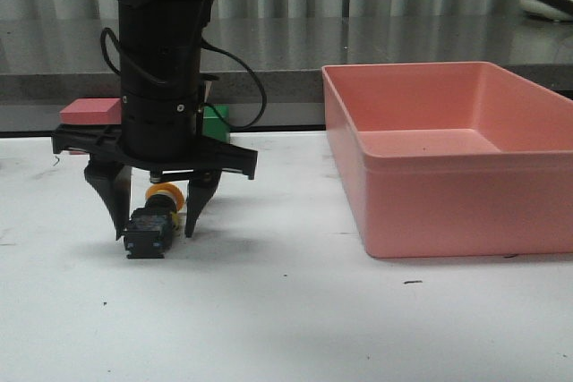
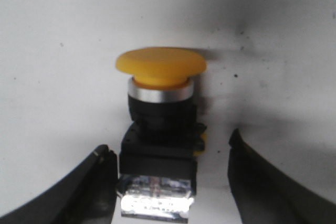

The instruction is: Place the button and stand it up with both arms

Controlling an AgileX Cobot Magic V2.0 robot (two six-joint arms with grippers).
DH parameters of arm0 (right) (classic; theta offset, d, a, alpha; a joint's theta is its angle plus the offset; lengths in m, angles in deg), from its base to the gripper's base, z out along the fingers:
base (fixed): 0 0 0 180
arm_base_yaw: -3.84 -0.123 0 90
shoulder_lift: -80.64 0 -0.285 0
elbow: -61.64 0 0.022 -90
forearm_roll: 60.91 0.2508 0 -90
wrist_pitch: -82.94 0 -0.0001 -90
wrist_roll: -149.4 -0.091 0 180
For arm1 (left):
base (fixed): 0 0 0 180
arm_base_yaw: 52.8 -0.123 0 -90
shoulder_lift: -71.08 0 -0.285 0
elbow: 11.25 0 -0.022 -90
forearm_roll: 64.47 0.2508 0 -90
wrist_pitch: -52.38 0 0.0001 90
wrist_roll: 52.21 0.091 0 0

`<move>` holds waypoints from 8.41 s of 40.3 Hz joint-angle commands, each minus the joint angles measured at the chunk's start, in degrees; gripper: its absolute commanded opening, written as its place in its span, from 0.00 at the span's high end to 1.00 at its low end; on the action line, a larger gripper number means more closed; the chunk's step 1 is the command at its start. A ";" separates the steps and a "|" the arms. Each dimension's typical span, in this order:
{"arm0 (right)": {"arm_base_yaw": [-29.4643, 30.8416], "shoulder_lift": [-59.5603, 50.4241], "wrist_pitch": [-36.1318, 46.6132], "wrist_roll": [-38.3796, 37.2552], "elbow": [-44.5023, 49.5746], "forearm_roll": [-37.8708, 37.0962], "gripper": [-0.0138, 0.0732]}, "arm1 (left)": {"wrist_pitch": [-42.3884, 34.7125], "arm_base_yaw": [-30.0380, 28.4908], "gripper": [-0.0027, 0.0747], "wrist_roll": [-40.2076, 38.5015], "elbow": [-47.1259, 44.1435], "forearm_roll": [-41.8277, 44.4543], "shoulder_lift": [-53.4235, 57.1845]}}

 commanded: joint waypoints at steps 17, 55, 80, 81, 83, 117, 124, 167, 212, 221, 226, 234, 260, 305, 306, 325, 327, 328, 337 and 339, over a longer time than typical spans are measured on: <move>0.24 -26.46 -5.21 48.15 -1.90 -1.54 0.29 | -4.57 -0.07 0.26 0.06 1.70 0.13 -1.02; 0.24 -82.17 17.68 50.38 56.74 -3.42 0.29 | -4.57 -0.07 0.26 0.06 1.70 0.13 -1.02; 0.24 -115.25 19.35 50.38 80.97 -7.31 0.29 | -4.57 -0.07 0.26 0.06 1.70 0.06 -1.02; 0.24 -116.01 19.35 50.38 81.20 -7.31 0.29 | -4.57 -0.07 0.26 0.06 1.70 0.06 -1.02; 0.24 -117.00 19.29 50.38 81.48 -7.31 0.29 | -4.57 -0.07 0.26 0.06 1.70 0.06 -1.02; 0.24 -117.80 18.85 50.38 81.84 -7.30 0.29 | 11.59 0.07 0.26 6.27 18.14 -5.22 -20.66; 0.24 -117.80 18.85 50.38 81.84 -7.30 0.29 | 16.28 2.99 0.26 7.63 22.81 -5.82 -28.93; 0.24 -117.80 18.85 50.38 81.84 -7.30 0.29 | 39.22 21.12 0.26 -0.37 51.23 -8.32 -79.43; 0.24 -117.80 18.85 50.38 81.84 -7.30 0.29 | 39.30 21.12 0.26 -8.99 64.89 -11.15 -103.14; 0.24 -117.80 18.85 50.38 81.84 -7.30 0.29 | 39.30 21.01 0.26 -9.09 64.89 -11.04 -103.92; 0.24 -117.80 18.85 50.38 81.84 -7.30 0.29 | 39.30 21.01 0.29 -9.09 64.89 -10.91 -103.92; 0.24 -117.80 18.85 50.38 81.84 -7.30 0.29 | 39.30 21.01 0.52 -9.09 64.89 -10.91 -103.92; 0.24 -117.80 18.85 50.38 81.84 -7.30 0.29 | 39.30 21.01 0.67 -6.82 64.89 -6.22 -100.14; 0.24 -117.80 18.85 50.38 81.84 -7.30 0.29 | -20.98 8.25 0.67 -3.92 8.48 4.95 -45.16; 0.24 -117.80 18.85 50.38 81.84 -7.30 0.29 | -22.95 8.25 0.67 -3.92 6.86 4.95 -44.49; 0.24 -117.80 18.85 50.38 81.84 -7.30 0.29 | -69.60 8.01 0.67 -3.92 -20.00 4.95 -44.88; 0.24 -117.80 18.85 50.38 81.84 -7.30 0.29 | -73.90 8.01 0.67 -3.92 -21.33 4.95 -46.29; 0.24 -117.80 18.85 50.38 81.84 -7.30 0.29 | -76.01 8.01 0.67 -3.92 -21.70 4.95 -47.01; 0.24 -117.80 18.85 50.38 81.84 -7.30 0.29 | -88.43 8.01 0.67 -3.92 -22.24 3.69 -56.12; 0.24 -117.80 18.85 50.38 81.84 -7.30 0.29 | -91.59 8.01 0.67 -3.92 -22.24 3.69 -58.44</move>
